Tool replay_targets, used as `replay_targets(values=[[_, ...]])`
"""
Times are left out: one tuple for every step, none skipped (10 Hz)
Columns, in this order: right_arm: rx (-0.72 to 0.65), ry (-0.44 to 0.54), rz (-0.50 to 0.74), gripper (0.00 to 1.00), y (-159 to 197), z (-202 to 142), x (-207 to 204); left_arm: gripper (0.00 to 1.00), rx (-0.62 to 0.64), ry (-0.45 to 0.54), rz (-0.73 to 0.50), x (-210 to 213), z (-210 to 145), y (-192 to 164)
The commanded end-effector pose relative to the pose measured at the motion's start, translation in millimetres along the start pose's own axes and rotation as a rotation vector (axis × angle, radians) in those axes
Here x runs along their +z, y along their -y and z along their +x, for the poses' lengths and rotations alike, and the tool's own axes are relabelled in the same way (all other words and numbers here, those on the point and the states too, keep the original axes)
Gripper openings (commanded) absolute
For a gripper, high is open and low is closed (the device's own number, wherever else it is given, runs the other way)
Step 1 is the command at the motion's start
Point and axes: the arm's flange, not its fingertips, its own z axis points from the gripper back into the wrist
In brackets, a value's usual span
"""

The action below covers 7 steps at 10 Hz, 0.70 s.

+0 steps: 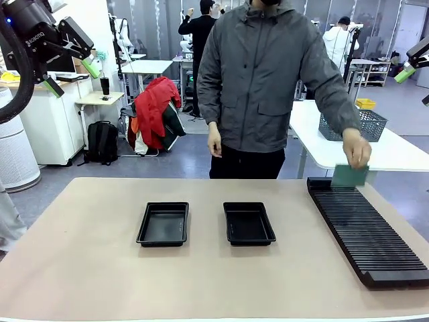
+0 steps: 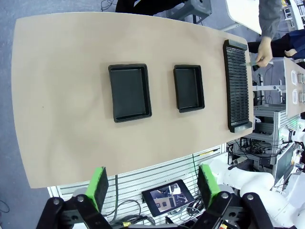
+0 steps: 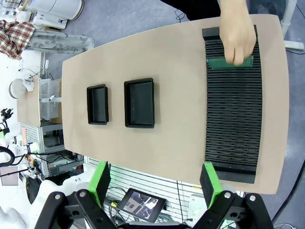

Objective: Inspect and transfer BCBs to ESD trays.
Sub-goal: Pick up the Blank PCB from the PCB Rack and place it in the left ESD tray.

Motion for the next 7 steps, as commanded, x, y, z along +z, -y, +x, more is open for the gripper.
replay_targets(values=[[0.0, 0.0, 0.001, 1.0, -0.3, 0.1, -0.1, 1.0, -0.004, 0.005, 0.0, 0.9, 0.0, 0.0], [0.0, 0.0, 0.001, 1.0, -0.3, 0.1, -0.1, 1.0, -0.004, 0.005, 0.0, 0.9, 0.0, 0.0], [0.0, 0.0, 0.001, 1.0, -0.3, 0.1, -0.1, 1.0, -0.004, 0.005, 0.0, 0.9, 0.0, 0.0], [0.0, 0.0, 0.001, 1.0, -0.3, 0.1, -0.1, 1.0, -0.004, 0.005, 0.0, 0.9, 0.0, 0.0], [0.0, 0.0, 0.001, 1.0, -0.3, 0.1, -0.1, 1.0, -0.004, 0.005, 0.0, 0.9, 0.0, 0.0], [0.0, 0.0, 0.001, 1.0, -0.3, 0.1, -0.1, 1.0, -0.004, 0.005, 0.0, 0.9, 0.0, 0.0], [0.0, 0.0, 0.001, 1.0, -0.3, 0.1, -0.1, 1.0, -0.004, 0.005, 0.0, 0.9, 0.0, 0.0]])
